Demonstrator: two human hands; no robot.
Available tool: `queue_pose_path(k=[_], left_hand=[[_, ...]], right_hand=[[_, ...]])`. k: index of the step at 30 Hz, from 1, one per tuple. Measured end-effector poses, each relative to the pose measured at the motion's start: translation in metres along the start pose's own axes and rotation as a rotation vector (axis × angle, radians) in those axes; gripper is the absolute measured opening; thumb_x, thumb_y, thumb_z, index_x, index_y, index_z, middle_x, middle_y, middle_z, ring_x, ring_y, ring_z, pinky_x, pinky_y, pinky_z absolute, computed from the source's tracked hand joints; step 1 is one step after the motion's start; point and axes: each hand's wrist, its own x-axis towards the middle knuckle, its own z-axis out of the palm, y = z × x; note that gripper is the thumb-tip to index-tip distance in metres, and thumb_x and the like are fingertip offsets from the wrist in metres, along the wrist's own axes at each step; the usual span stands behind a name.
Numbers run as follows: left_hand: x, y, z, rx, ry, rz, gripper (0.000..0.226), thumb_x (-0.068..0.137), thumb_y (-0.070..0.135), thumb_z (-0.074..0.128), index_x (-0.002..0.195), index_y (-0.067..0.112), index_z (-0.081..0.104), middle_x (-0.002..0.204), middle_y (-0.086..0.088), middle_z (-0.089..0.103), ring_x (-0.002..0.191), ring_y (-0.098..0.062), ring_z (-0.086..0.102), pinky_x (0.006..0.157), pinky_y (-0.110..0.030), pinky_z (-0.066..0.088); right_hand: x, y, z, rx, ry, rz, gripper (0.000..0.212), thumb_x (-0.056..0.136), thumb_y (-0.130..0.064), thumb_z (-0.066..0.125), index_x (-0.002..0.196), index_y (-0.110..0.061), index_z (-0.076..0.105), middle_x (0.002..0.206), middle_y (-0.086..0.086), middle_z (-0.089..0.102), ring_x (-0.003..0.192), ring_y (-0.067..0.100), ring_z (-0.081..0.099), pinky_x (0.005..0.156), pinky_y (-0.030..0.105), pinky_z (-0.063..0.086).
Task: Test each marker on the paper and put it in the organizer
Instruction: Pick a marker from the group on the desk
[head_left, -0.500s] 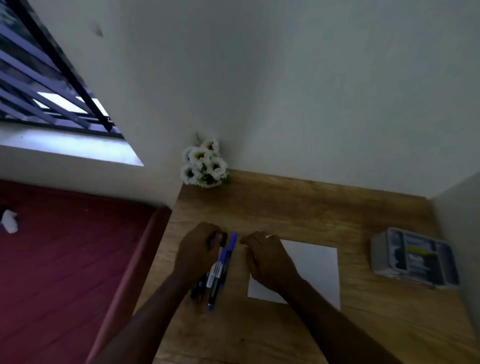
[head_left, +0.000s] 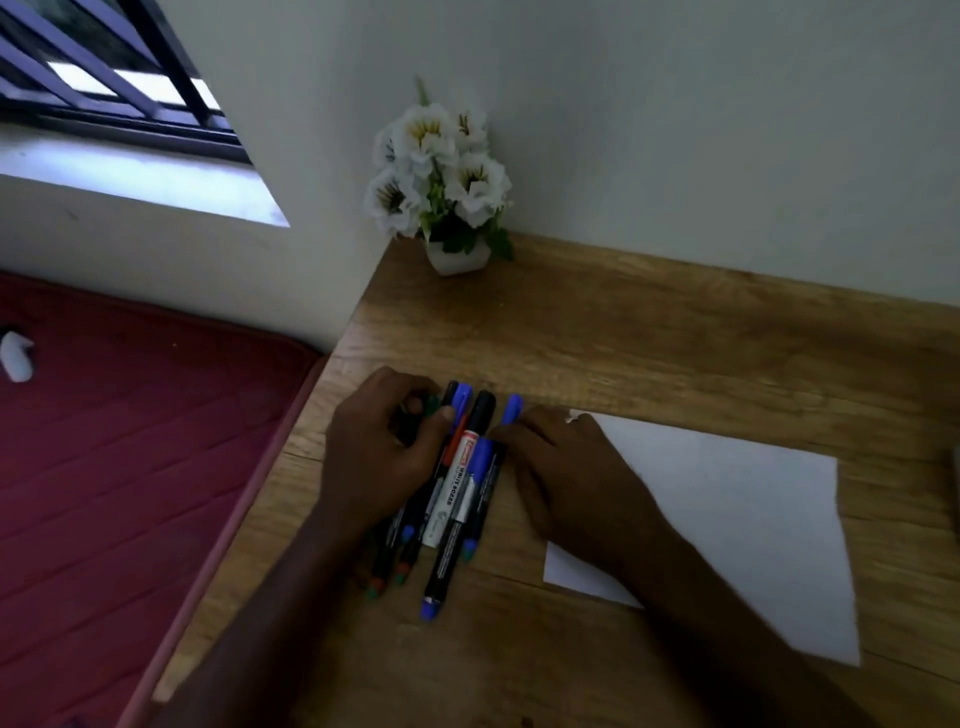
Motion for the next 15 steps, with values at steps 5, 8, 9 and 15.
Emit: queue_pose_path(k=[5, 8, 9, 15], left_hand=[[-0.007, 0.001, -0.004, -0.147, 0.015, -0.002, 0.014, 0.082, 0.021, 0.071, 0.095, 0.015, 0.071, 0.07, 0.004, 0.06, 0.062, -0.01, 0.057, 0.056, -0.016, 0.043], [-0.01, 0.002, -0.004, -0.151, -0.005, -0.002, 0.008, 0.086, 0.017, 0.071, 0.094, 0.016, 0.071, 0.069, -0.001, 0.064, 0.061, -0.012, 0.059, 0.056, -0.02, 0.048], [-0.011, 0.002, -0.004, -0.16, 0.002, 0.001, 0.007, 0.086, 0.016, 0.071, 0.093, 0.016, 0.071, 0.07, -0.003, 0.065, 0.061, -0.013, 0.06, 0.057, -0.02, 0.048], [-0.023, 0.003, 0.001, -0.26, 0.08, -0.022, 0.005, 0.085, 0.018, 0.071, 0.082, 0.014, 0.073, 0.068, -0.011, 0.068, 0.059, -0.017, 0.062, 0.06, -0.033, 0.052]], right_hand=[[-0.003, 0.006, 0.006, 0.106, 0.026, 0.027, 0.032, 0.092, -0.028, 0.047, 0.118, -0.024, 0.064, 0.111, -0.002, 0.066, 0.097, 0.016, 0.063, 0.085, 0.035, 0.048], [-0.006, 0.005, 0.003, -0.014, 0.019, -0.026, 0.036, 0.092, -0.035, 0.036, 0.117, -0.028, 0.062, 0.111, -0.003, 0.064, 0.1, 0.018, 0.061, 0.084, 0.036, 0.039], [-0.005, 0.002, 0.001, -0.062, 0.001, -0.031, 0.037, 0.093, -0.035, 0.036, 0.12, -0.03, 0.06, 0.114, -0.003, 0.063, 0.103, 0.019, 0.06, 0.085, 0.036, 0.036], [-0.006, -0.014, -0.012, -0.306, -0.143, -0.046, 0.036, 0.102, -0.022, 0.044, 0.136, -0.034, 0.051, 0.127, -0.001, 0.052, 0.121, 0.02, 0.047, 0.1, 0.042, 0.028]])
